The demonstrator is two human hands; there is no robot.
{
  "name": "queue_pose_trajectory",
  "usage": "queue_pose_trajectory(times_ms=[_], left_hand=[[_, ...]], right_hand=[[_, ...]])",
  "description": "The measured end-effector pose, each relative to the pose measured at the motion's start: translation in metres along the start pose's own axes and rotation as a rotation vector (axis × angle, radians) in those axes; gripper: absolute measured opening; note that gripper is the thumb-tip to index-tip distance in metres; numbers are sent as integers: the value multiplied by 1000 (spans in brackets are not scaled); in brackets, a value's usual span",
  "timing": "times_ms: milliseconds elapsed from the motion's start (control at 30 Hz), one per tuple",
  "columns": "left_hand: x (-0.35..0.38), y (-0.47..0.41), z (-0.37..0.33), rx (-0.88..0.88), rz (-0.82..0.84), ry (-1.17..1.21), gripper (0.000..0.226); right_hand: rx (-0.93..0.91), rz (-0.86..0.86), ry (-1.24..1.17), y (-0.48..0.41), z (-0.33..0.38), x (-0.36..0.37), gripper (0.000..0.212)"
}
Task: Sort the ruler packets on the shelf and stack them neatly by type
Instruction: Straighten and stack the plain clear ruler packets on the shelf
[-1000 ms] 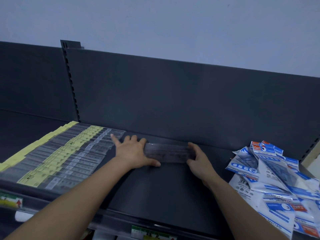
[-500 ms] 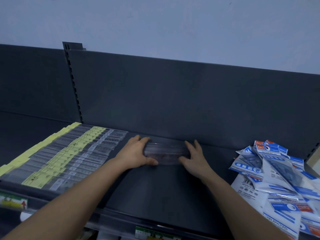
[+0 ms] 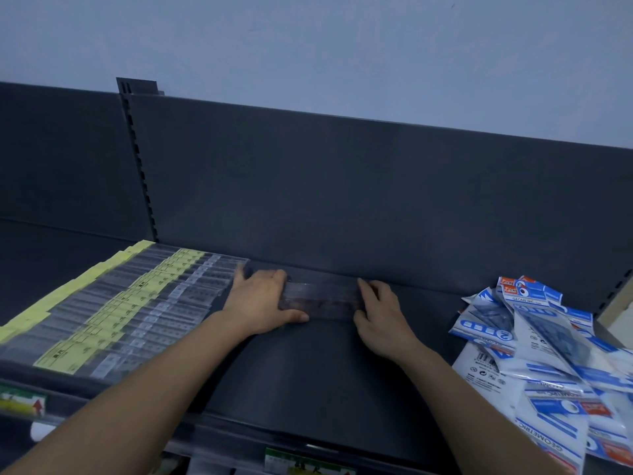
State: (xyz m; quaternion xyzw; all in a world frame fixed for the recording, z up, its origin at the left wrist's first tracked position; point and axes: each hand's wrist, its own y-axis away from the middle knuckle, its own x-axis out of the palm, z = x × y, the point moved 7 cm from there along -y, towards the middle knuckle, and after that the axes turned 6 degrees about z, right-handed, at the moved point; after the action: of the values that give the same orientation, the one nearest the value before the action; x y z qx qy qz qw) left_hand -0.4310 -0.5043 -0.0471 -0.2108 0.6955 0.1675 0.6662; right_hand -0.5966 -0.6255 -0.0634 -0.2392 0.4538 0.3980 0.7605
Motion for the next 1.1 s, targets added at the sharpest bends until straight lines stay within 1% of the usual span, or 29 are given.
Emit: queue_pose_trajectory(times_ms=[33, 67, 100, 133, 167, 200, 267, 333, 400, 433, 533, 600, 633, 700, 733, 800, 833, 933, 1033, 1100], left_hand=[[-2, -1, -2, 23, -10, 35, 68], [-4, -1, -3, 42, -31, 80, 70], [-5, -2, -2, 52, -47, 120, 78], [-4, -2, -2, 51, -46, 149, 92], [-1, -3, -1, 51, -31, 151, 104], [1, -4, -1, 55, -8, 124, 110], [4, -7, -2, 94, 41, 88, 106], [5, -11, -3, 138, 64, 227, 97], [1, -11, -2, 138, 20, 392, 86], [0, -9, -1, 132, 0, 433, 83], [2, -10, -2, 148, -3, 446, 86], [4, -12, -3, 177, 22, 418, 87], [3, -13, -3, 185, 32, 416, 87], [4, -13, -3, 174, 60, 389, 88], [4, -13, -3, 147, 77, 314, 87], [3, -12, -3, 69, 97, 73, 85], [2, -12, -1, 33, 86, 8, 87], [-5, -11, -1, -1, -11, 44, 89], [-8, -8, -4, 50, -73, 56, 76], [-6, -9, -5, 78, -48, 100, 68]], right_hand=[[-4, 5, 7, -1, 1, 1, 61], [-7, 7, 18, -1, 1, 1, 60], [-10, 8, 26, -1, 1, 1, 60], [-11, 10, 31, -1, 0, 1, 59], [-13, 11, 34, -2, 0, 0, 59], [-14, 11, 34, -2, -1, 0, 60], [-20, 15, 13, -2, 0, 1, 61], [-29, -3, -63, -3, 2, 1, 61], [-25, -39, -208, -2, 1, -2, 61], [-12, -52, -298, -3, -1, -3, 61], [48, -65, -508, -4, -10, -6, 62], [86, -117, -655, -6, -16, -11, 61], [90, -138, -690, -7, -17, -13, 60], [91, -118, -645, -8, -17, -11, 59], [94, -94, -608, -9, -18, -9, 59], [87, -66, -522, -9, -18, -8, 59], [67, -59, -452, -10, -18, -8, 58], [-7, -33, -284, -8, -14, -9, 57], [-45, -71, -282, -5, -14, -13, 64], [-48, -82, -308, -3, -16, -14, 72]])
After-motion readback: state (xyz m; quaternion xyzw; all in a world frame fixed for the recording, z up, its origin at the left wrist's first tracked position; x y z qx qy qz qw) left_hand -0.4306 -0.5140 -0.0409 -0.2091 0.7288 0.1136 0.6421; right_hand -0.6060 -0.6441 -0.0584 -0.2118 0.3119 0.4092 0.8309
